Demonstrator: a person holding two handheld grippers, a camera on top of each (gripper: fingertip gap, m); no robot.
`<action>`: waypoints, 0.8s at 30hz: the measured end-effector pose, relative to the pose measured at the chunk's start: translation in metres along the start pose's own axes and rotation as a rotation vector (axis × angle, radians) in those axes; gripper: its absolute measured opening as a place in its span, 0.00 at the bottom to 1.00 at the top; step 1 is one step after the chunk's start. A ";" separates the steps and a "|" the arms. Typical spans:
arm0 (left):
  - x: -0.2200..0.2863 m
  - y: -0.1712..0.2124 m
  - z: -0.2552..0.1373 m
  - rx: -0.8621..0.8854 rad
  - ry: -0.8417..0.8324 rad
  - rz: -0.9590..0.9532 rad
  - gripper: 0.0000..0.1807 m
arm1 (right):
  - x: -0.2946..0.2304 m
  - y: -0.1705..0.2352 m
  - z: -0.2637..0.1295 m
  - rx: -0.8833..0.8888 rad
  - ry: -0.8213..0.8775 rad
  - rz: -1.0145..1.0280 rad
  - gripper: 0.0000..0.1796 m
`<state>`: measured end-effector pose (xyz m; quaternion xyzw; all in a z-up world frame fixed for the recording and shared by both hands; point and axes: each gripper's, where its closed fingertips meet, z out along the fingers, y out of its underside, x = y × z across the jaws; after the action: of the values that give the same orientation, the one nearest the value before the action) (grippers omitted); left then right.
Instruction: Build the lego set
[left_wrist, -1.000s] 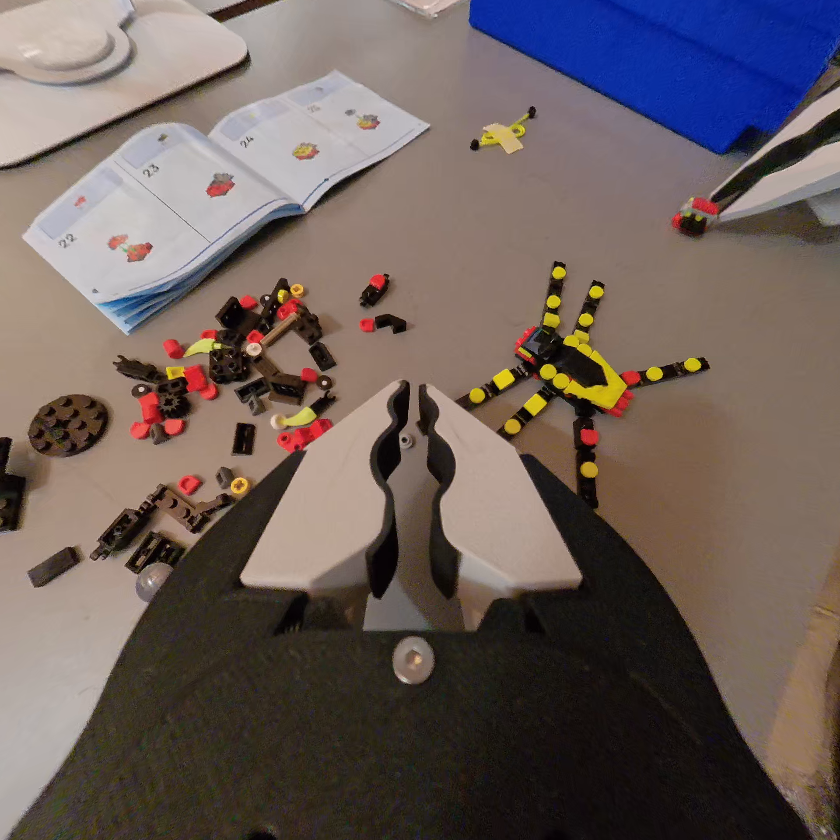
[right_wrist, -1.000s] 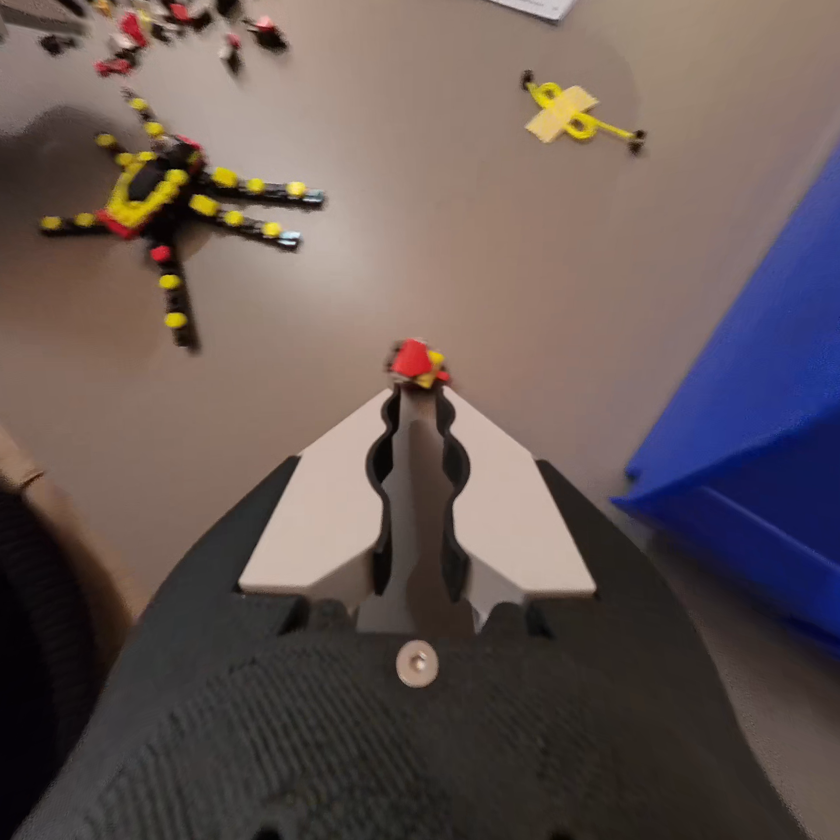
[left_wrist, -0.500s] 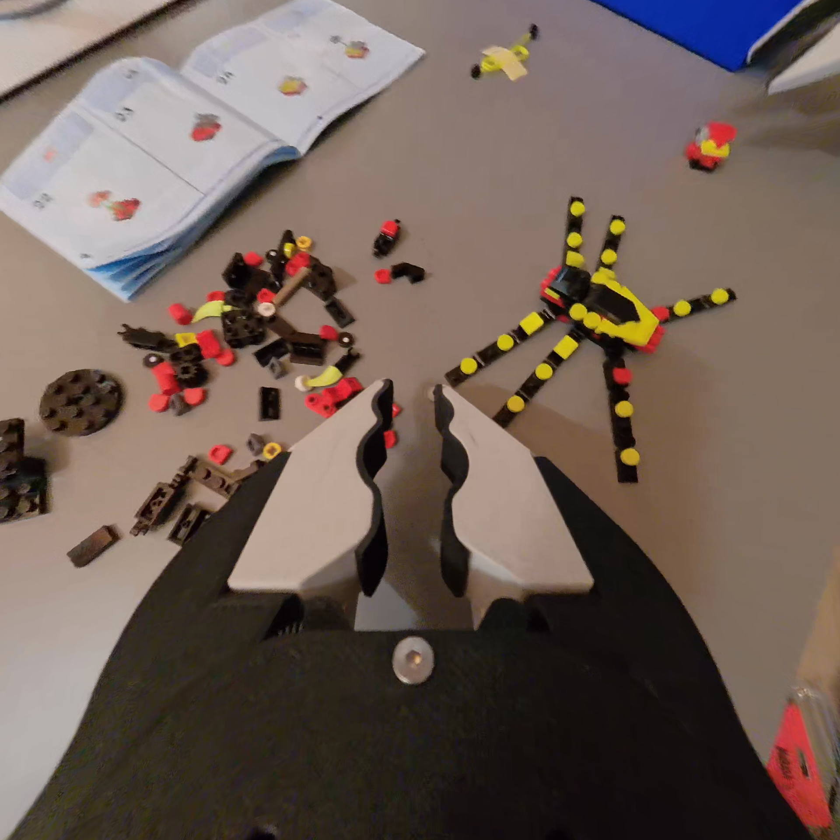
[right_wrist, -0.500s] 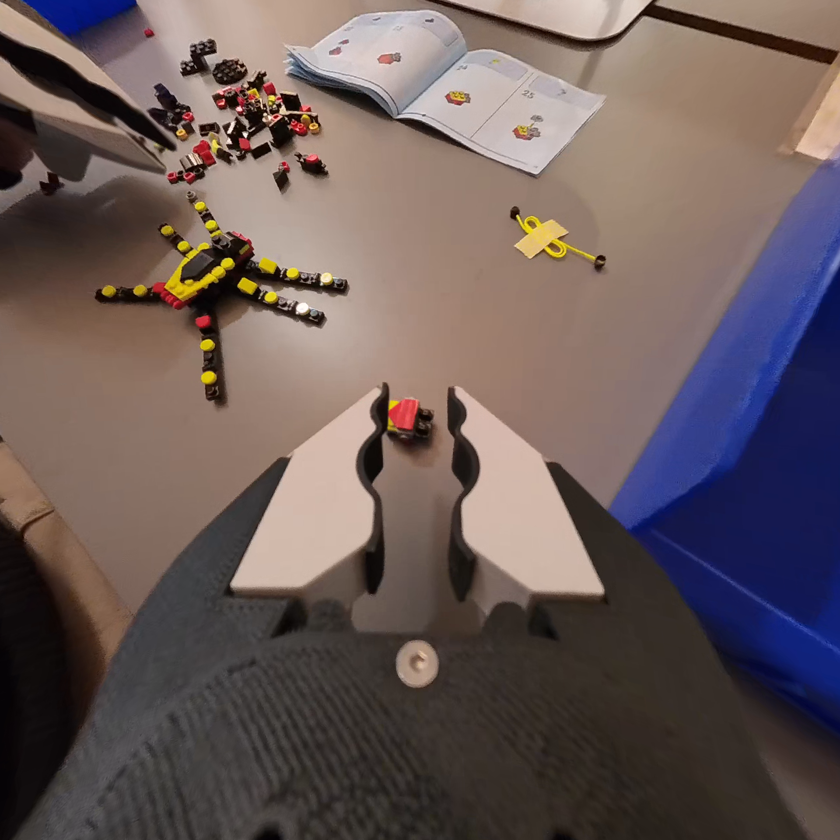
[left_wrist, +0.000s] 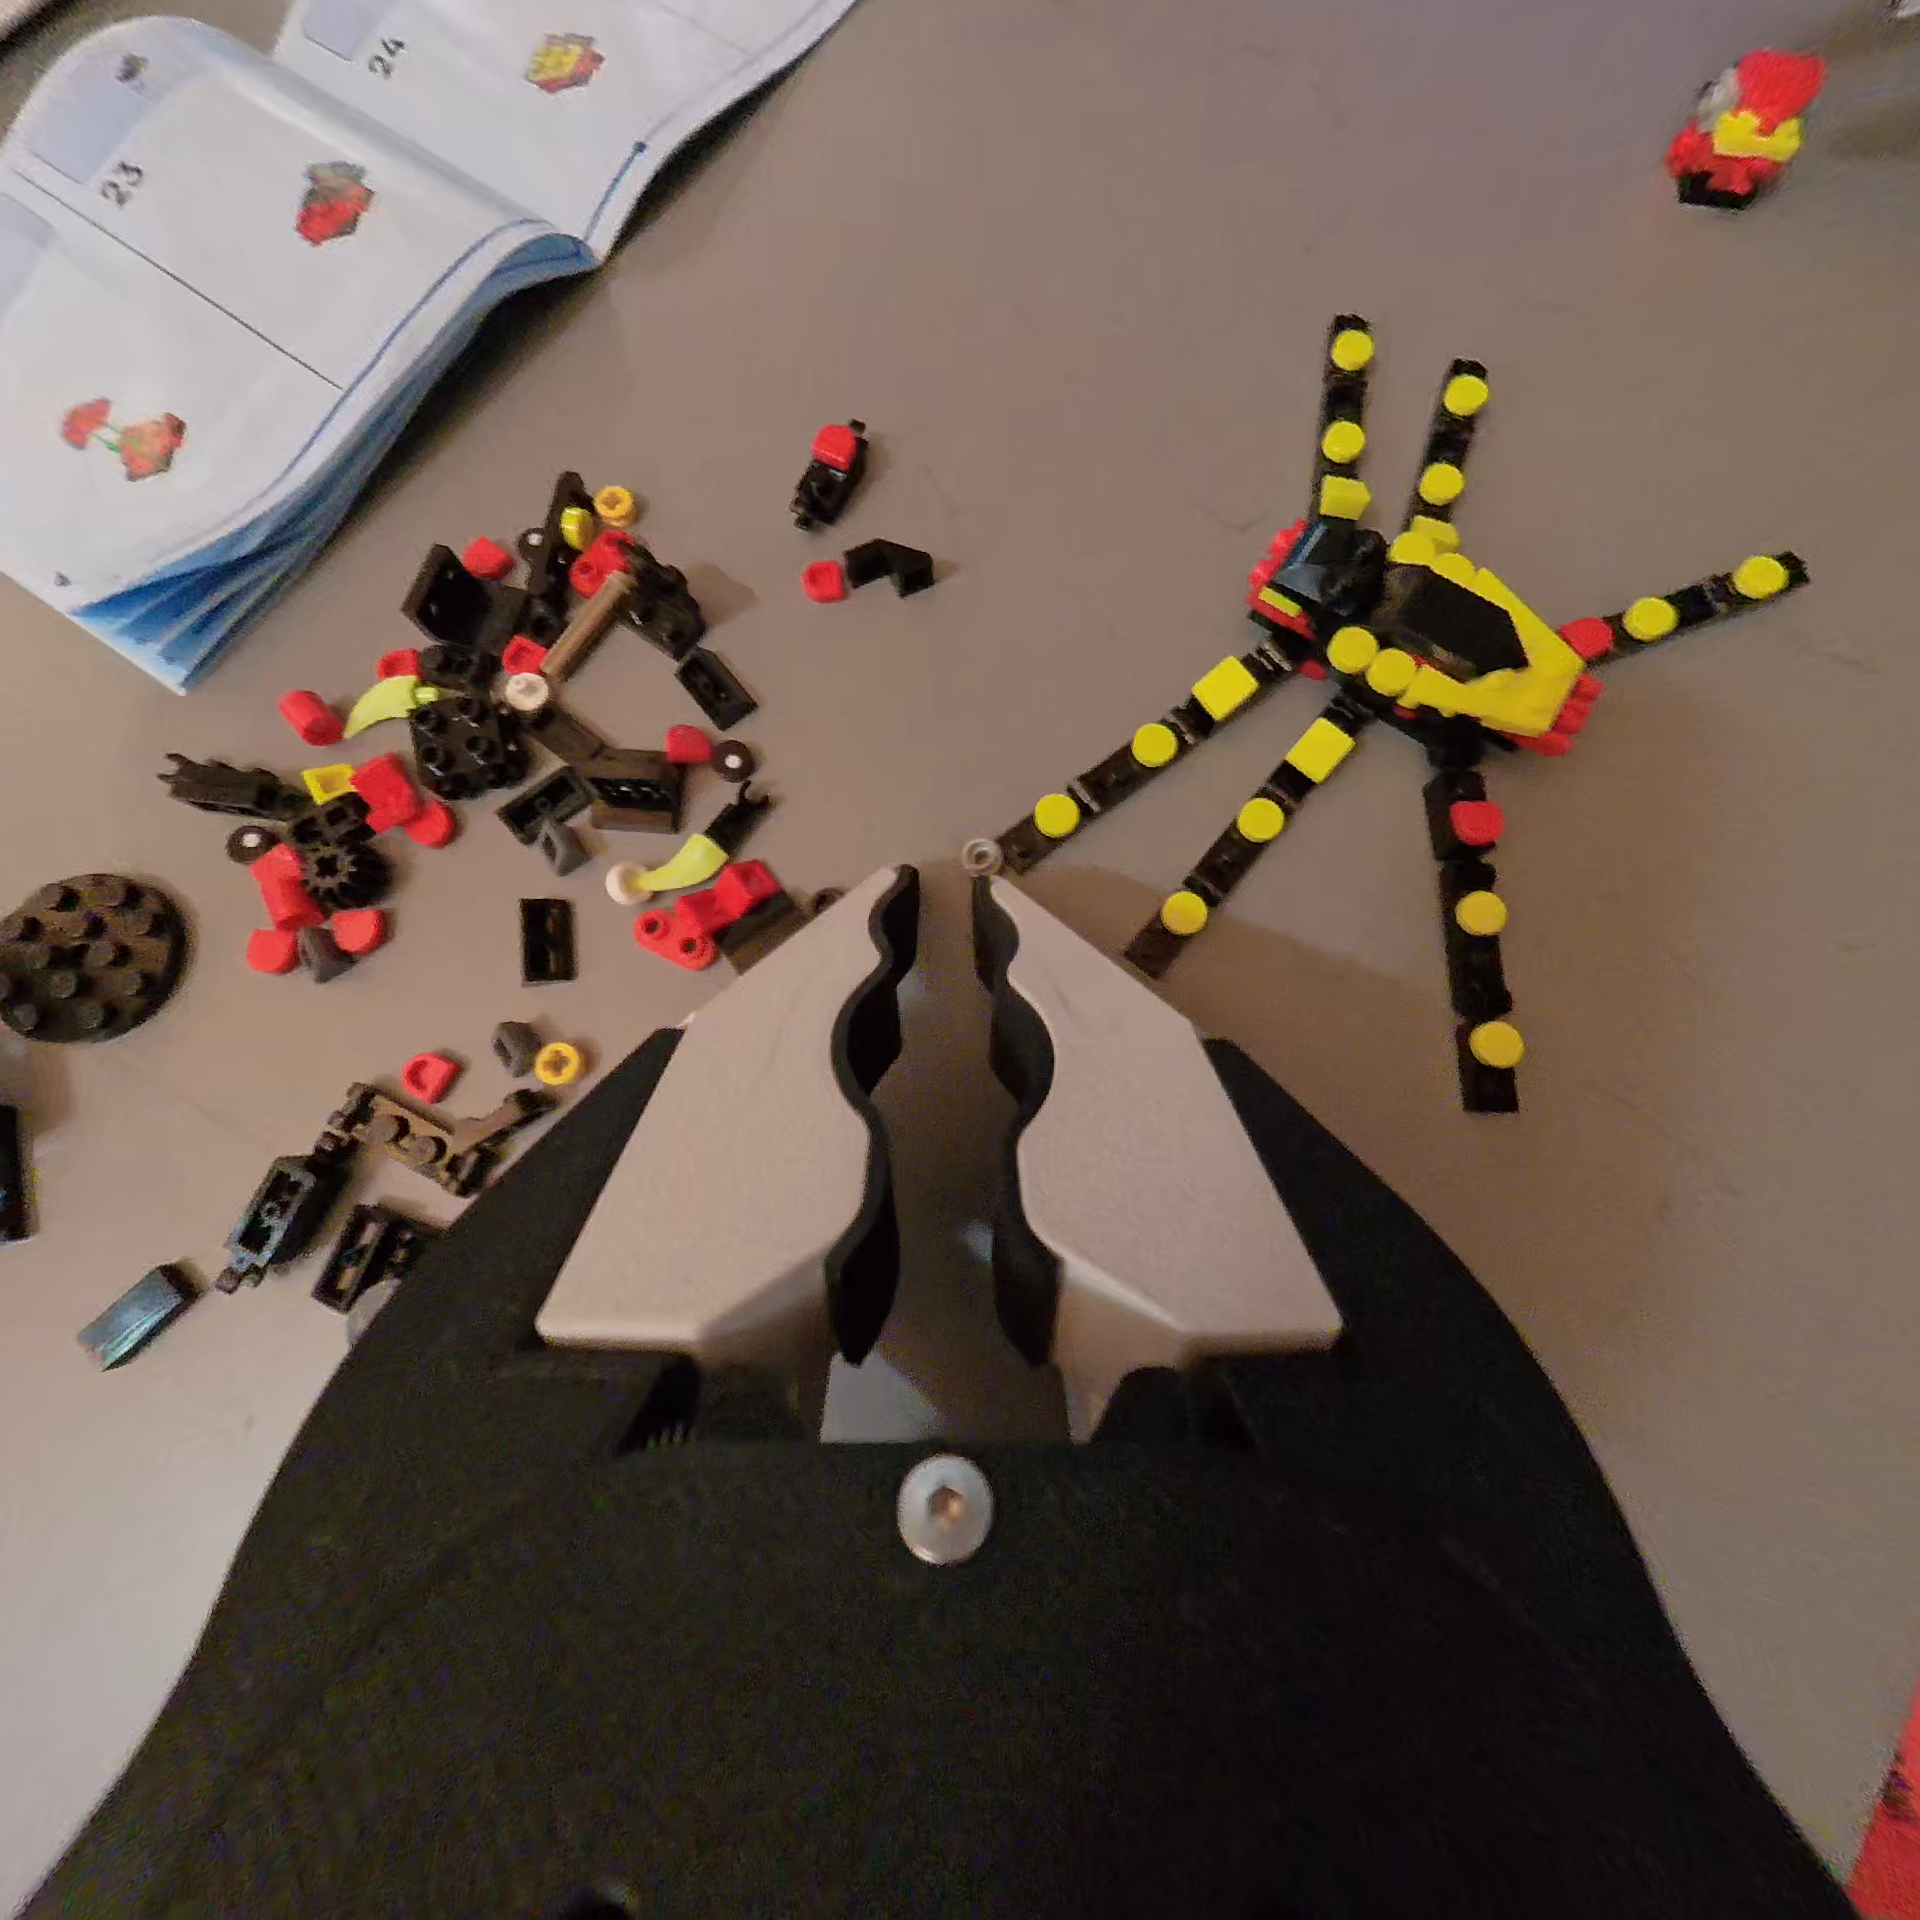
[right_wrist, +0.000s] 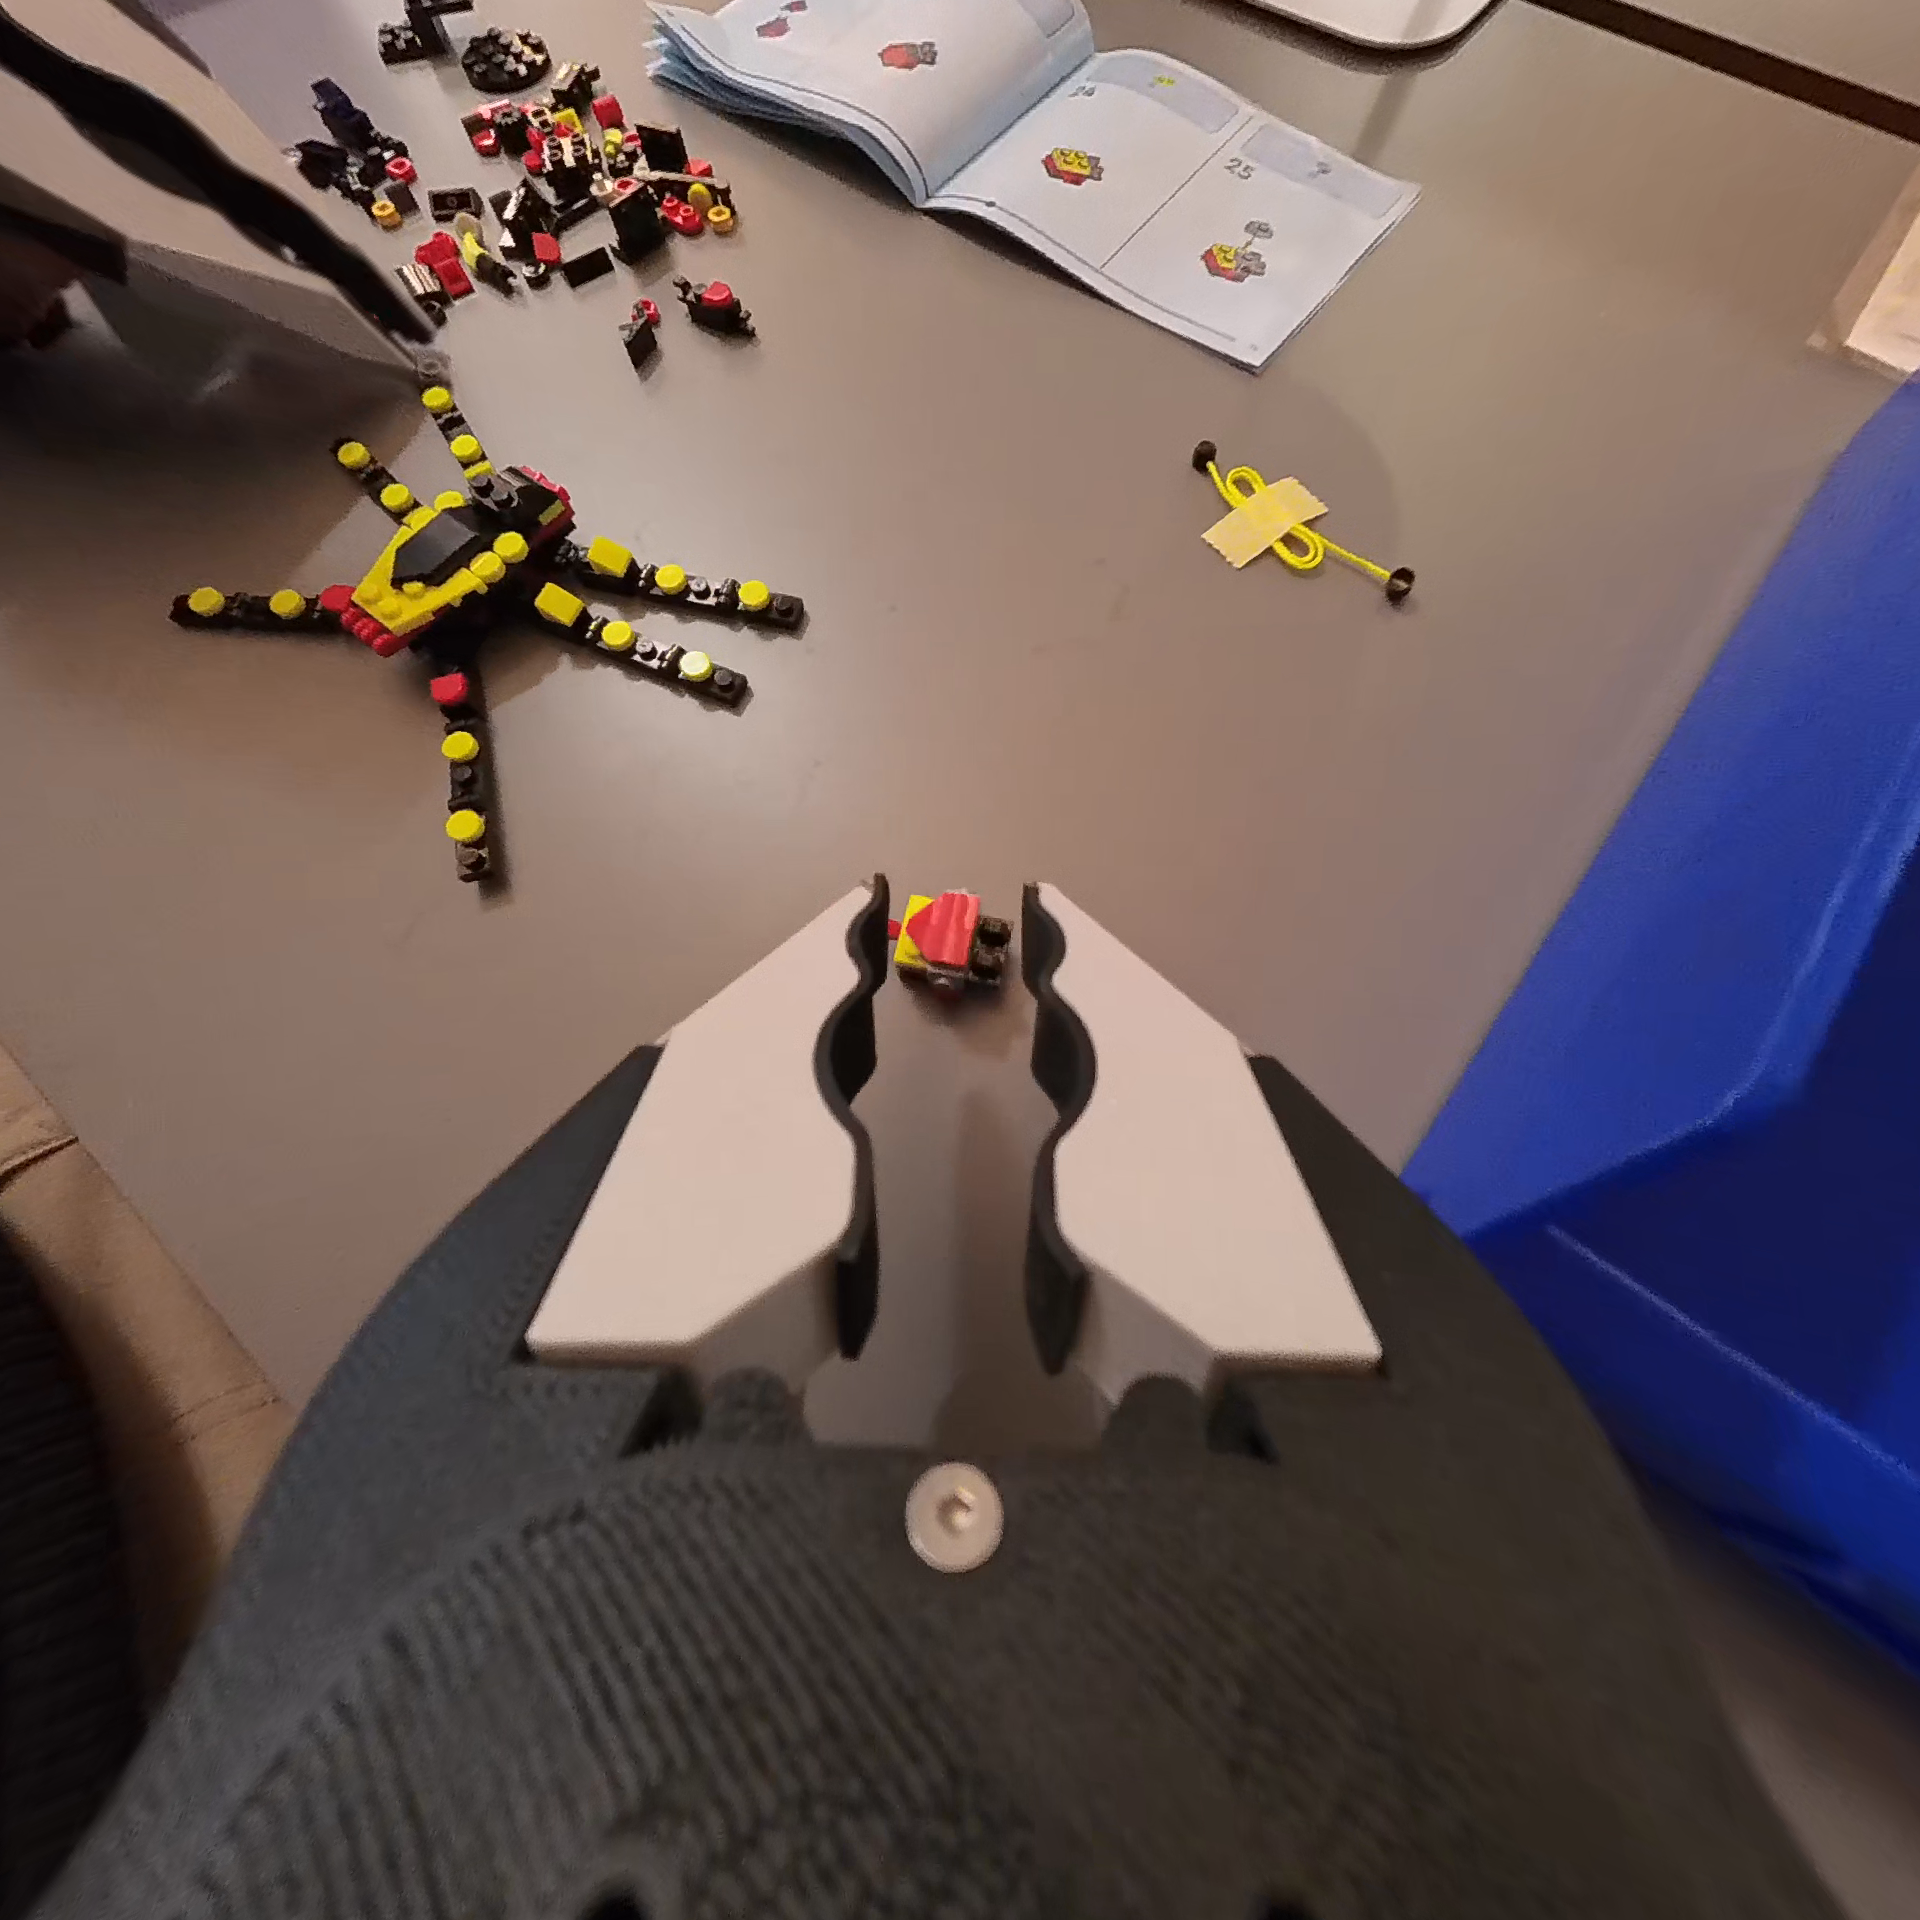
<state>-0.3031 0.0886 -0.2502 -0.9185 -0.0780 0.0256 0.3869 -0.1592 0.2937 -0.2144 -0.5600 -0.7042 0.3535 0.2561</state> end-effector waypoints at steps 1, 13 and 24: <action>-0.003 -0.001 0.001 -0.002 -0.020 -0.004 0.03 | 0.000 0.000 0.000 0.001 -0.001 0.001 0.13; -0.026 -0.012 -0.002 0.058 -0.063 -0.166 0.02 | -0.003 0.013 0.001 -0.051 0.004 -0.090 0.25; -0.020 -0.008 0.008 0.014 -0.067 -0.173 0.06 | 0.004 0.027 0.017 -0.163 0.022 -0.109 0.19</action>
<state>-0.3248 0.0963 -0.2508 -0.9042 -0.1696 0.0234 0.3912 -0.1568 0.2975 -0.2458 -0.5436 -0.7572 0.2743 0.2365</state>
